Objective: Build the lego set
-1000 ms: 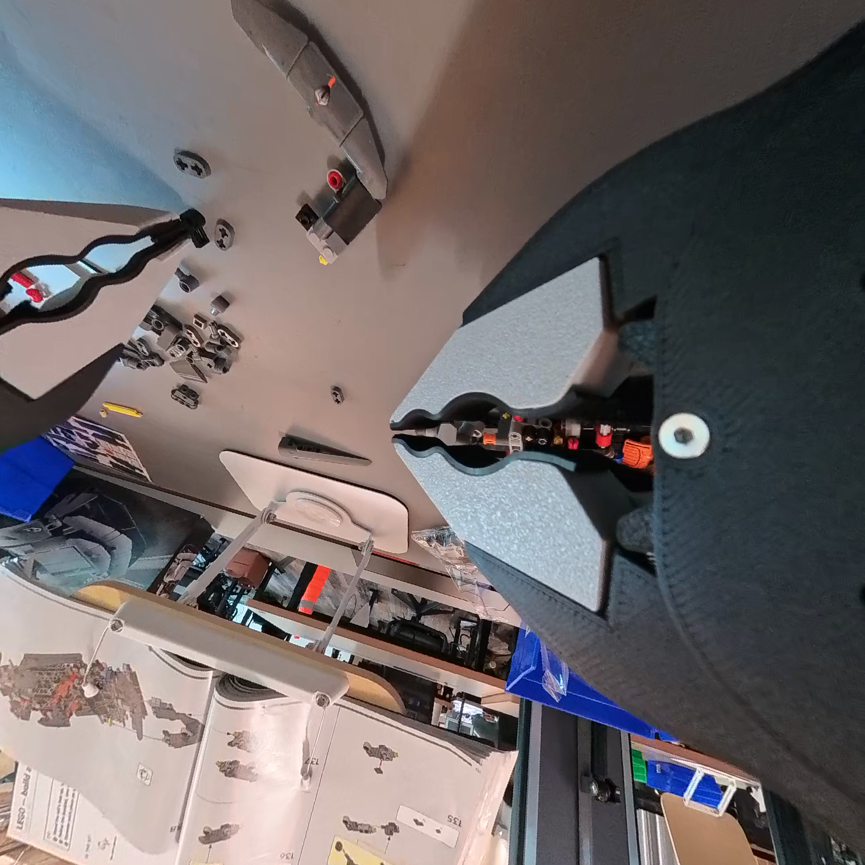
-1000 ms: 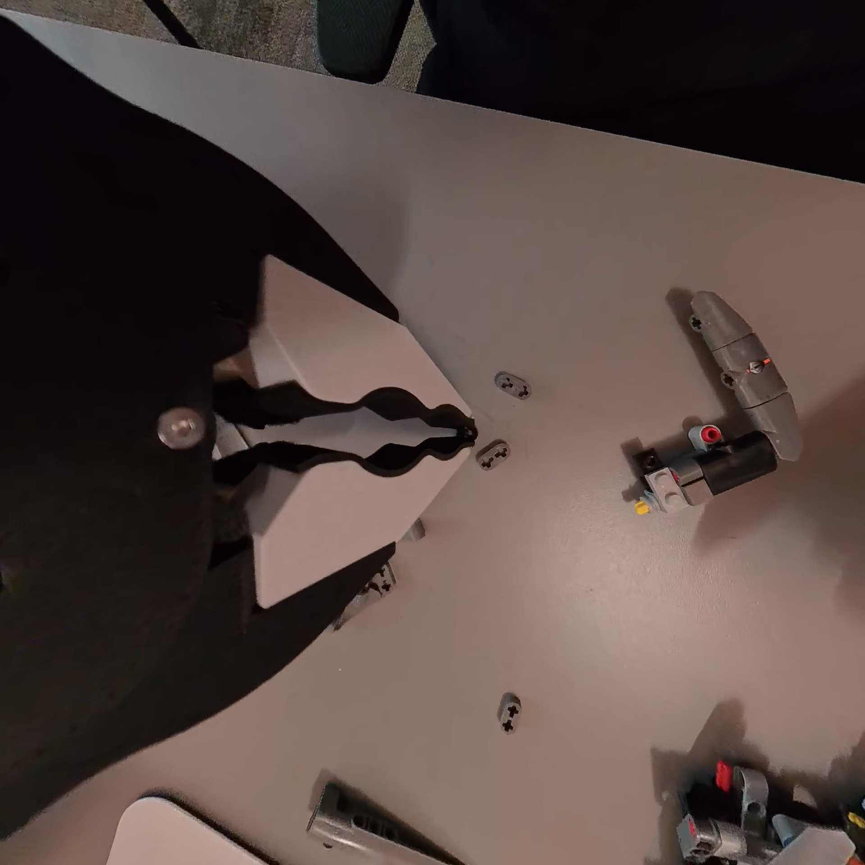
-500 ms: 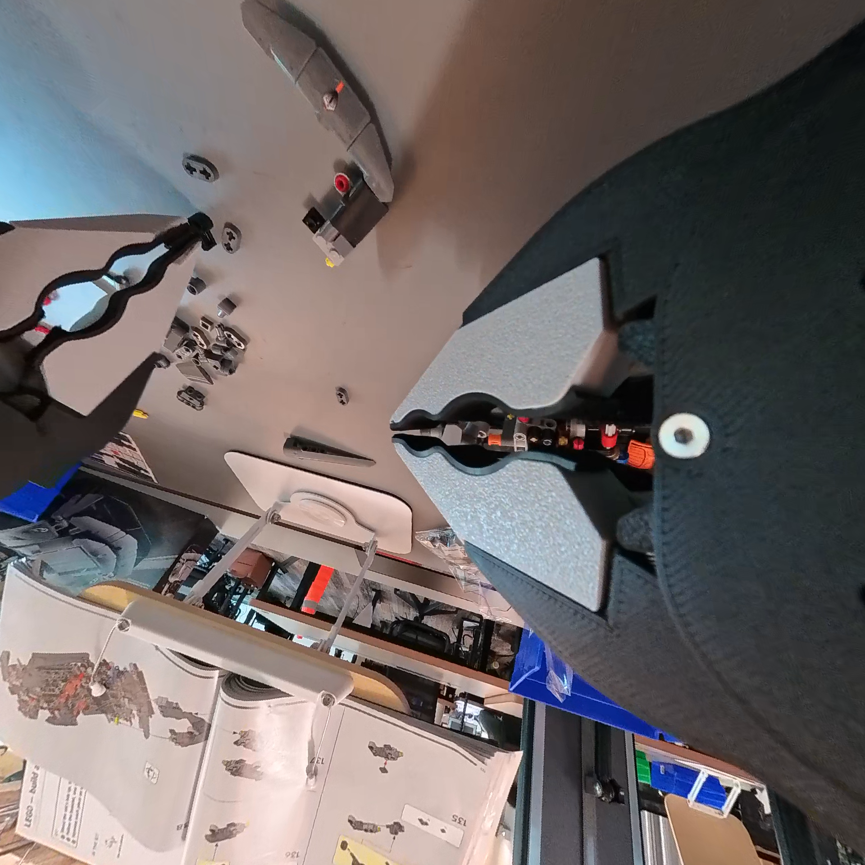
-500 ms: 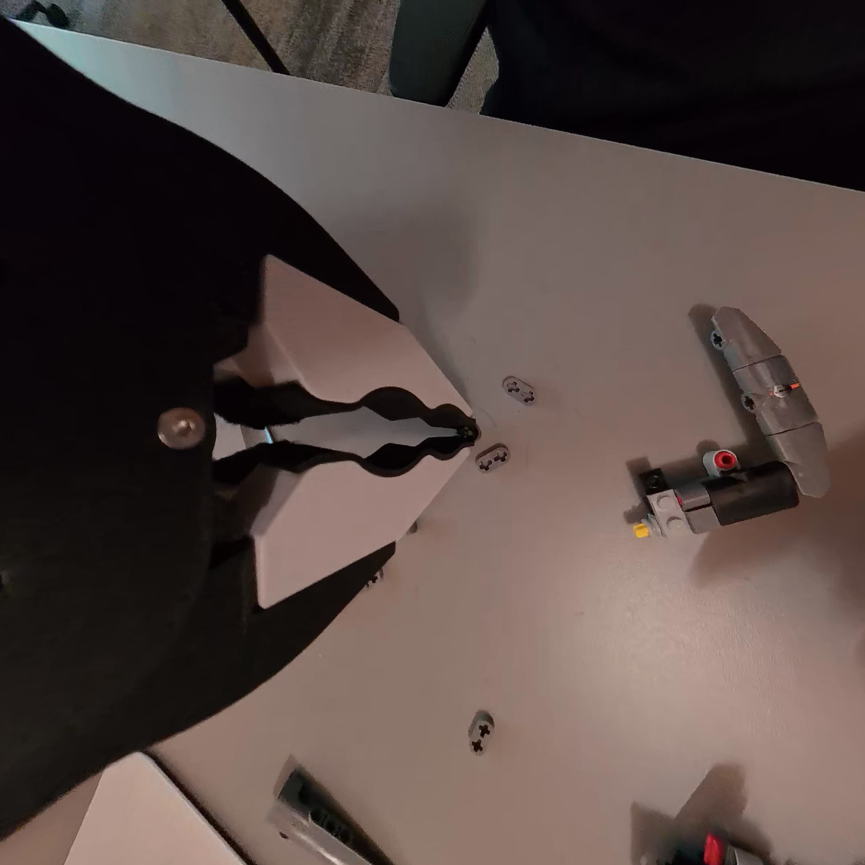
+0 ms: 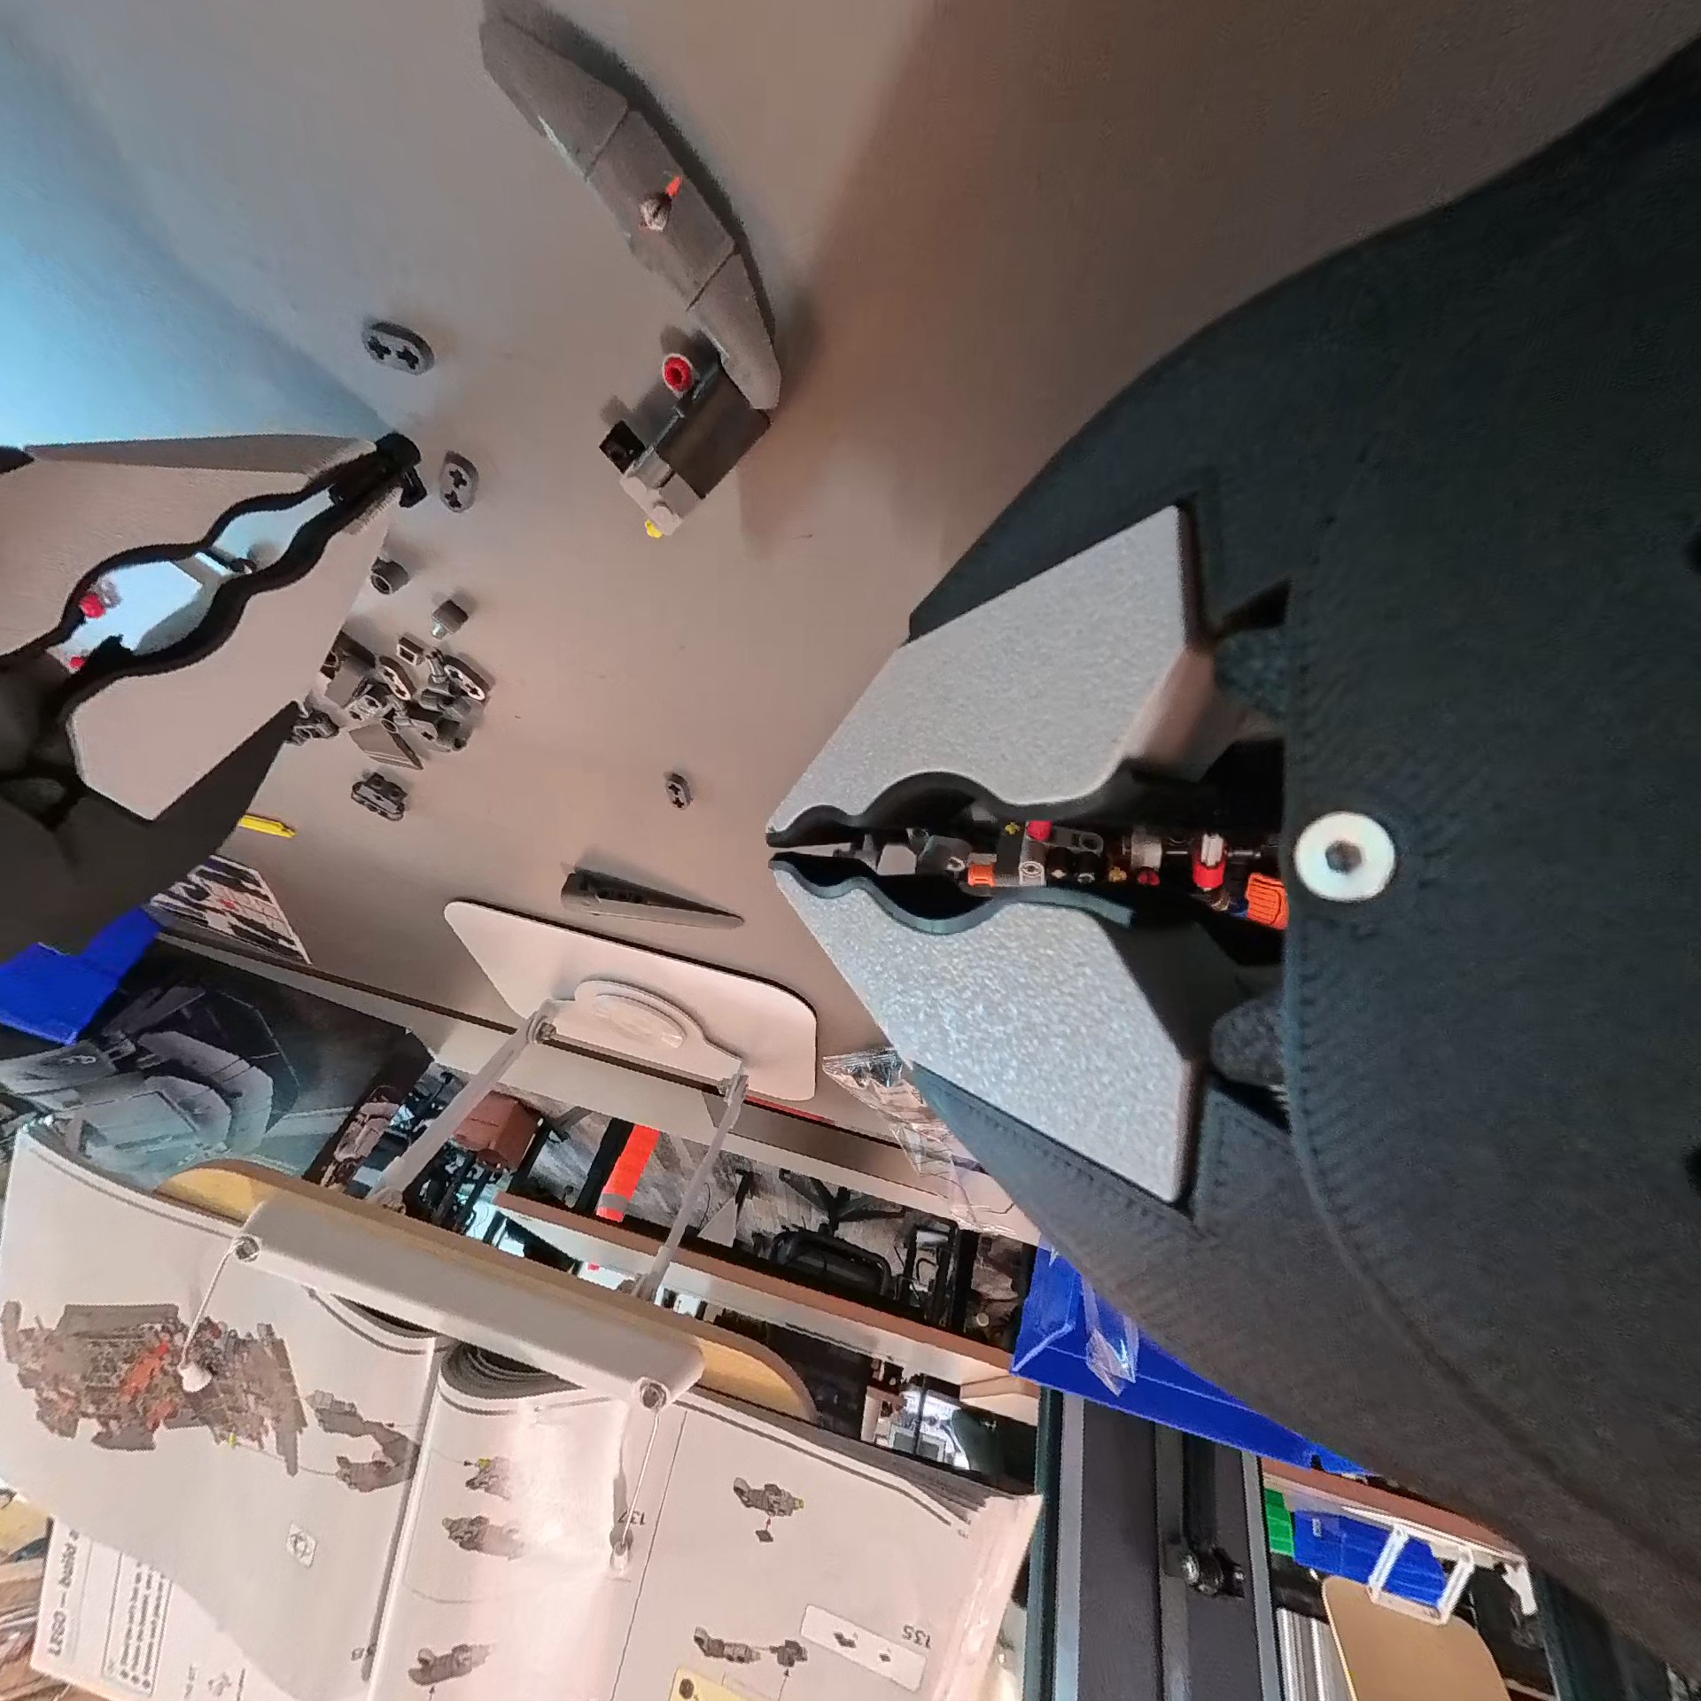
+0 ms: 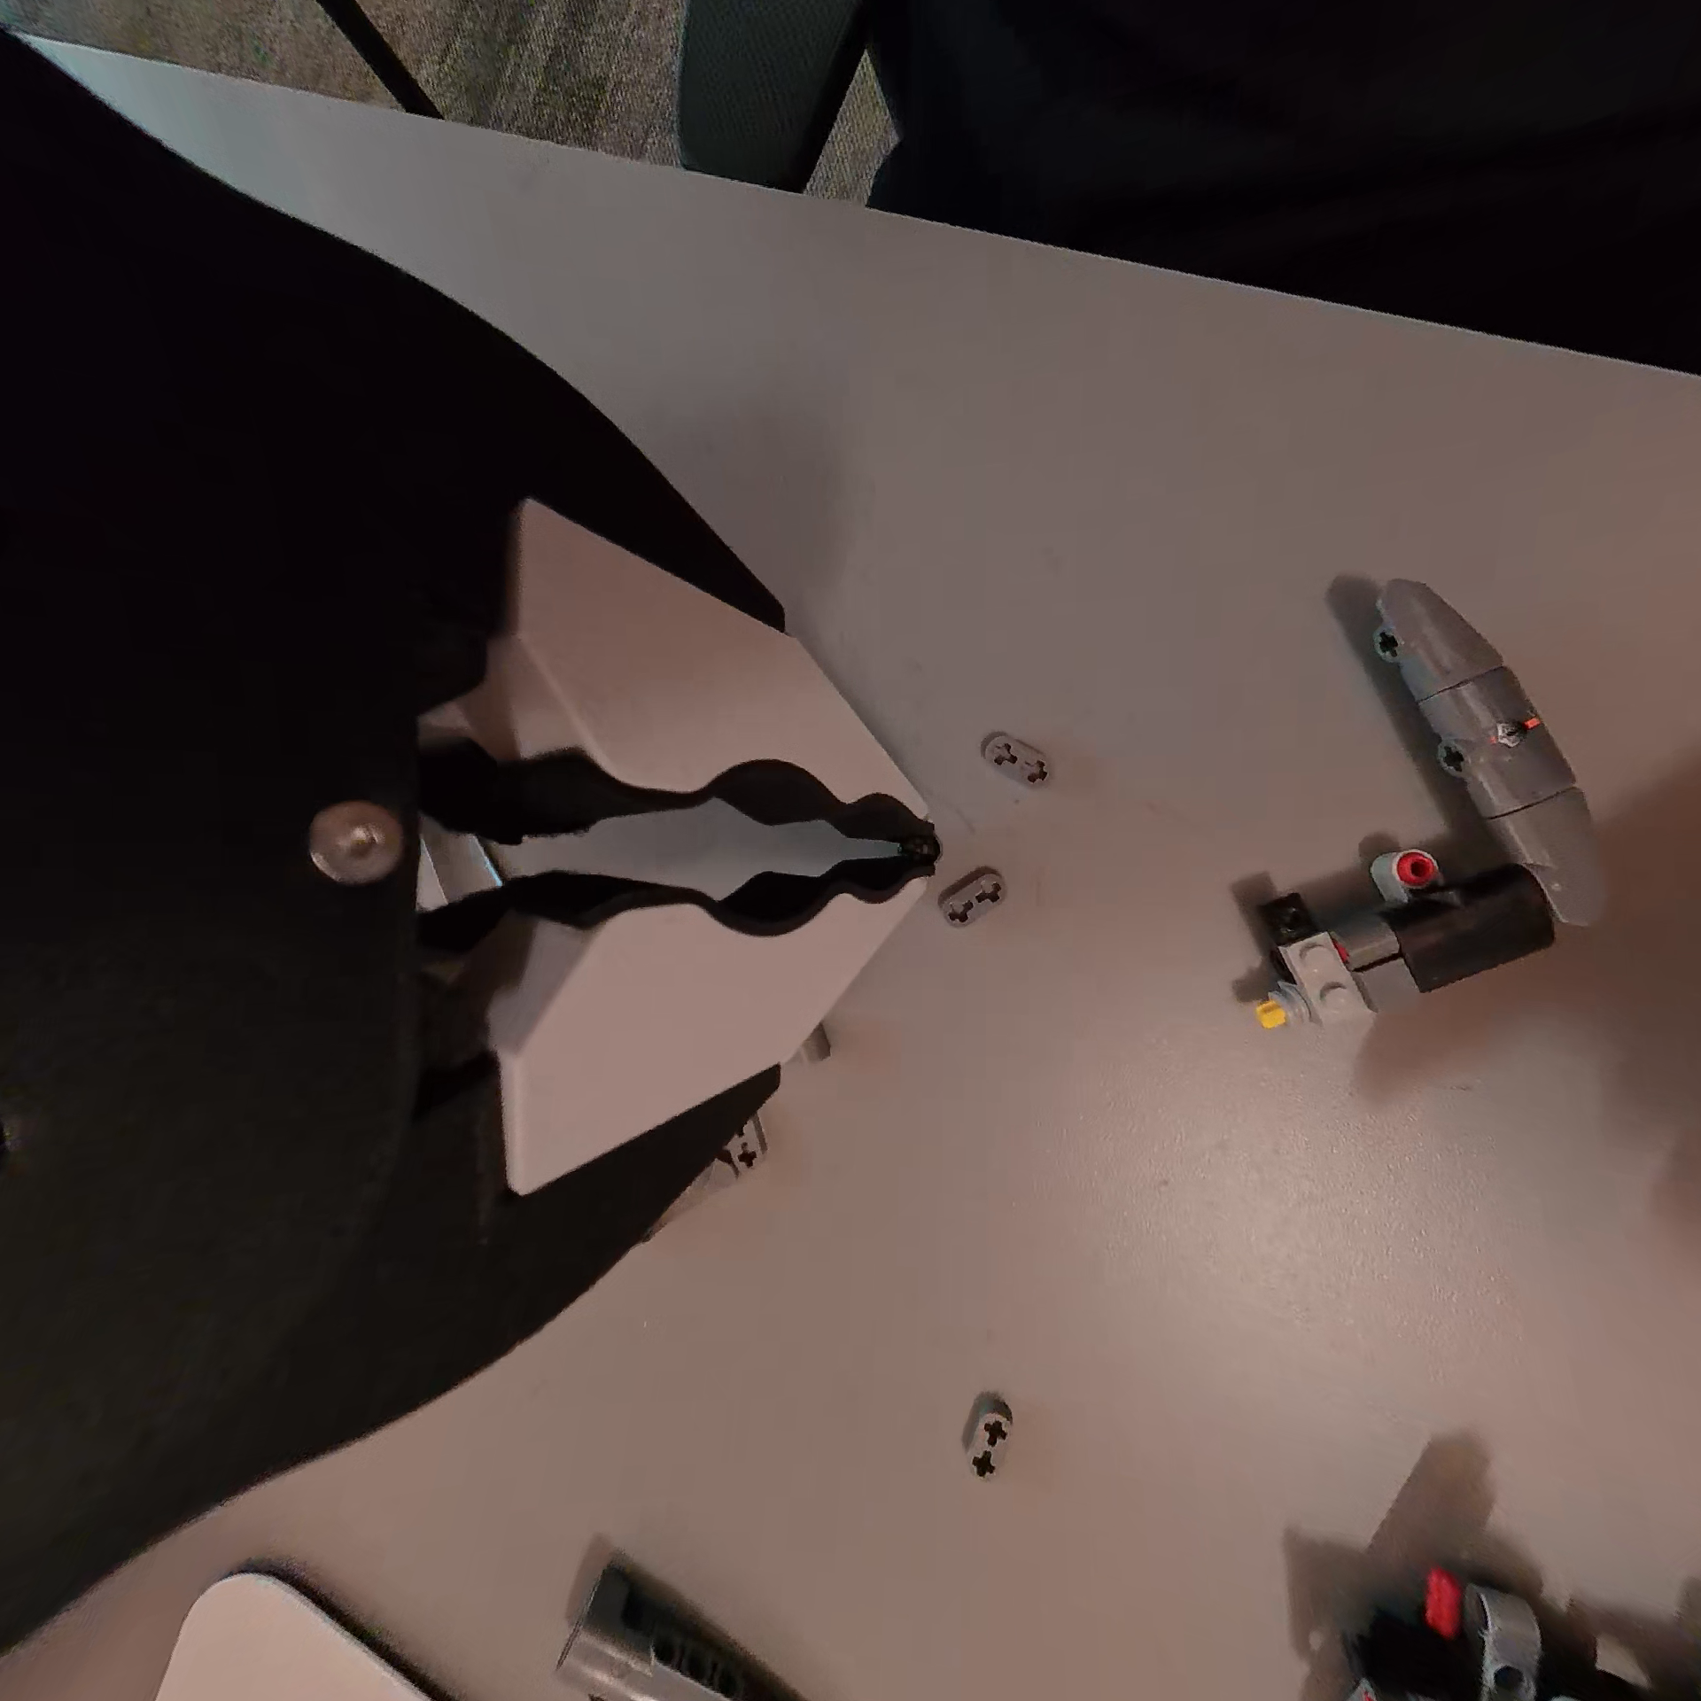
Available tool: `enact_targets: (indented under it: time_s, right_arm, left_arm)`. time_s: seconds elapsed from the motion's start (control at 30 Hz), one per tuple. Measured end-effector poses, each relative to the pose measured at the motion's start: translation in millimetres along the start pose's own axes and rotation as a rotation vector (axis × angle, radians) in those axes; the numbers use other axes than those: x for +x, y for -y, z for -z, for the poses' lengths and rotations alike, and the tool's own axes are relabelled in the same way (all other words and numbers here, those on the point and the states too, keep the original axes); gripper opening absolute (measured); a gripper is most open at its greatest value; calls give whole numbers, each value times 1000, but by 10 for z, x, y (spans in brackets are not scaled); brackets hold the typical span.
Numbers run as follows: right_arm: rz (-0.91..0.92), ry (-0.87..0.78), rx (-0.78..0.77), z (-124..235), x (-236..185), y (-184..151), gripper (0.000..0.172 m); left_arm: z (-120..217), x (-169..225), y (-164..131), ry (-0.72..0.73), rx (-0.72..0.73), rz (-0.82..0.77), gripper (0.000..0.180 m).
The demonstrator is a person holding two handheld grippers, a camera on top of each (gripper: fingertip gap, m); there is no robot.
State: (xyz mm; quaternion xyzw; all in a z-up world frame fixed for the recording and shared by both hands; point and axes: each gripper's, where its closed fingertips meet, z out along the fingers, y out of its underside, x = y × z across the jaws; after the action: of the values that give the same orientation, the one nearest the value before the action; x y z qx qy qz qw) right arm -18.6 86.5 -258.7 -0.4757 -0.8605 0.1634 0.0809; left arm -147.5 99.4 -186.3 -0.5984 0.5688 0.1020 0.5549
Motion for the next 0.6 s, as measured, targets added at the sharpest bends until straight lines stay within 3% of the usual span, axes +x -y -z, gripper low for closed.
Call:
enact_targets:
  time_s: [0.13,0.27,0.43,0.6]
  right_arm:
    - [19,-60,52,28,29,70,2]
    - [54,-149,198,351,25,262,2]
    - [234,-355,412,1006,-38,689,2]
    - [371,-420,468,1248,-267,885,2]
  left_arm:
    - [12,-26,12,15,8,14,1]
    - [-3,-9,139,-19,59,65,7]
    - [-20,61,724,-242,283,341,13]
    - [30,16,1197,-492,452,621,19]
